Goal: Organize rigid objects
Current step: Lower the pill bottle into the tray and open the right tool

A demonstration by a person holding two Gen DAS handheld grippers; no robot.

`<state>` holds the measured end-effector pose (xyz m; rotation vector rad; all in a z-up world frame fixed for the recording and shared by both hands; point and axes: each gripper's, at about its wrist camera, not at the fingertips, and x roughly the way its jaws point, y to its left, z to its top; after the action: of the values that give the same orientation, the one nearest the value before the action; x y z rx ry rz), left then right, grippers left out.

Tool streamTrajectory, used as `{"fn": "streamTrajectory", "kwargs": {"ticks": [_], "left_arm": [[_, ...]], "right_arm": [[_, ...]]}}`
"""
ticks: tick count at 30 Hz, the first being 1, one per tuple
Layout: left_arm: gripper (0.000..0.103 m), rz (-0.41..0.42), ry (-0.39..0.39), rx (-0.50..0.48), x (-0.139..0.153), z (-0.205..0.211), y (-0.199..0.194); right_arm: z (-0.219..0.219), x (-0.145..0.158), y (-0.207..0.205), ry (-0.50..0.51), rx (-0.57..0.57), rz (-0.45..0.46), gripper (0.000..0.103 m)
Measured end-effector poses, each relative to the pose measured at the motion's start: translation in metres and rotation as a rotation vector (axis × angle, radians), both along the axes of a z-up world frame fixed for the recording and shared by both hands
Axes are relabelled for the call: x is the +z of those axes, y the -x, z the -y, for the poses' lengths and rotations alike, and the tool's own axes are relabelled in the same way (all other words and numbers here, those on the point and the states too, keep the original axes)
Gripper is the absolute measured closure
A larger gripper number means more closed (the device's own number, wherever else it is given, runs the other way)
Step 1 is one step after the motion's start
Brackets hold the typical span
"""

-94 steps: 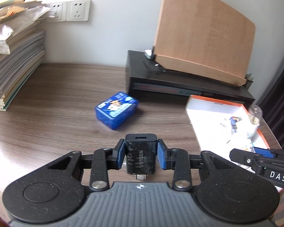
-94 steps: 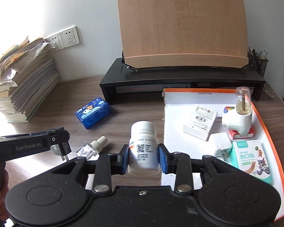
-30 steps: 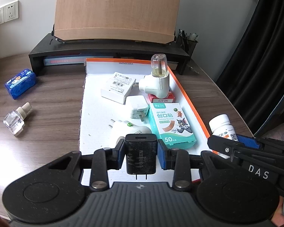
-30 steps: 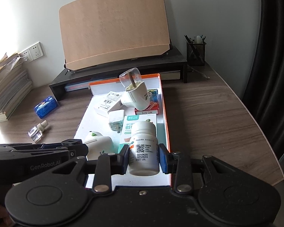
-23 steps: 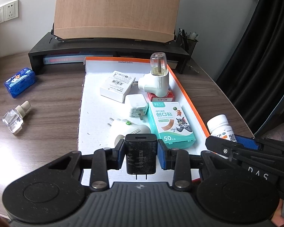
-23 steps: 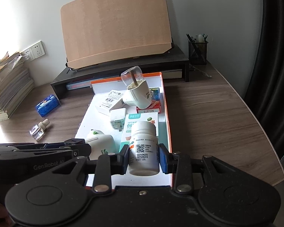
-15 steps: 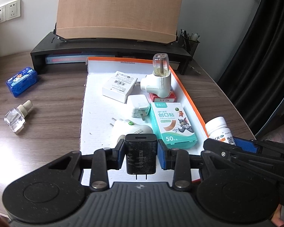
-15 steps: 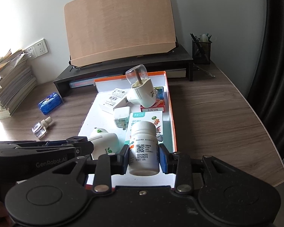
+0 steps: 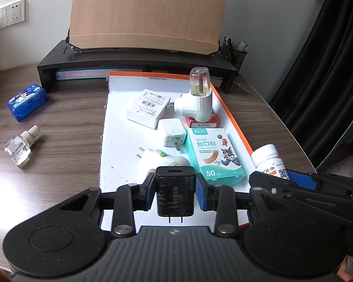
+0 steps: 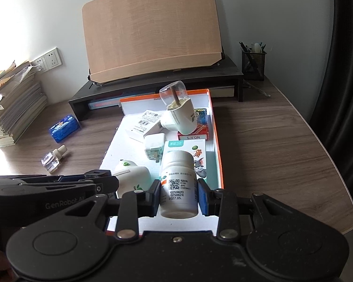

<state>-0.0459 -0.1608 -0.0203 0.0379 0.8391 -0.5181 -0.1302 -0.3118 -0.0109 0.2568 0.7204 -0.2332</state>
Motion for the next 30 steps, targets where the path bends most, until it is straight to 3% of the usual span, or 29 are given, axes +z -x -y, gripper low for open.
{"fn": "streamTrajectory", "kwargs": {"ticks": [30], "left_arm": [[0.067,-0.013,-0.005,-0.016,-0.0044,0.0091,-0.0031]], "right_arm": [[0.0056,-0.0073,-0.0082,-0.009,-0.002,-0.018,0.063]]}}
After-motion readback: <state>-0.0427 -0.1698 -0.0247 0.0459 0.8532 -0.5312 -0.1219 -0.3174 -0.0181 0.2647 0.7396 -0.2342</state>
